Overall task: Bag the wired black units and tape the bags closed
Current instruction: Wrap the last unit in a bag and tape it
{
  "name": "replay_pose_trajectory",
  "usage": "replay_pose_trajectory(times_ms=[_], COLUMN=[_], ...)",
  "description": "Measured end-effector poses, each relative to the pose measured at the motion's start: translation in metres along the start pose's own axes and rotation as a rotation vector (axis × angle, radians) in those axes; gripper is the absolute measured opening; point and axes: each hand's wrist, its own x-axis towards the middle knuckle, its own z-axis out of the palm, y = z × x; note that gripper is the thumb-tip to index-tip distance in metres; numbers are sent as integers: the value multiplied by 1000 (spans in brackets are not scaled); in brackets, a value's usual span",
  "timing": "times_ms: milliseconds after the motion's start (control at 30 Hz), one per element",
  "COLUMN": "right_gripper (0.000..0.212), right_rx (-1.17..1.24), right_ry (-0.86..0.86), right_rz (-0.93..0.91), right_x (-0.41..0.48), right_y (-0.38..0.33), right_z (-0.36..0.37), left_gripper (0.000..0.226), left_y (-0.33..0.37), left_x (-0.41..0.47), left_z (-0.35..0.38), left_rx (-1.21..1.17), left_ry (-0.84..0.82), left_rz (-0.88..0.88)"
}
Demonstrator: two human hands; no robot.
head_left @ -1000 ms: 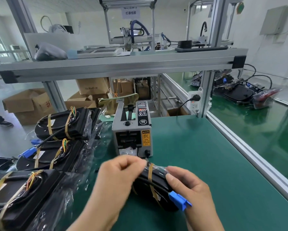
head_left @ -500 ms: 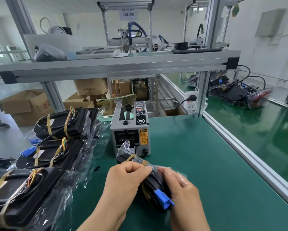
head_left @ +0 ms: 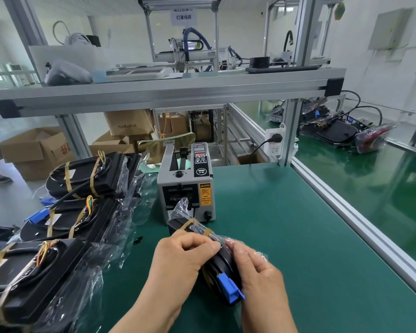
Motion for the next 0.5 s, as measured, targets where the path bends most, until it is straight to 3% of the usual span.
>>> replay_pose_trajectory(times_ms=[500], right_gripper=[17], right_rx=[-11], right_ry=[-31], right_rz=[24], right_x=[2], right_y=[10], right_z=[-4], left_gripper=[10], left_y=[-11], left_x=[-2], left_z=[1], left_rx=[177], left_ry=[72], left_rz=[126])
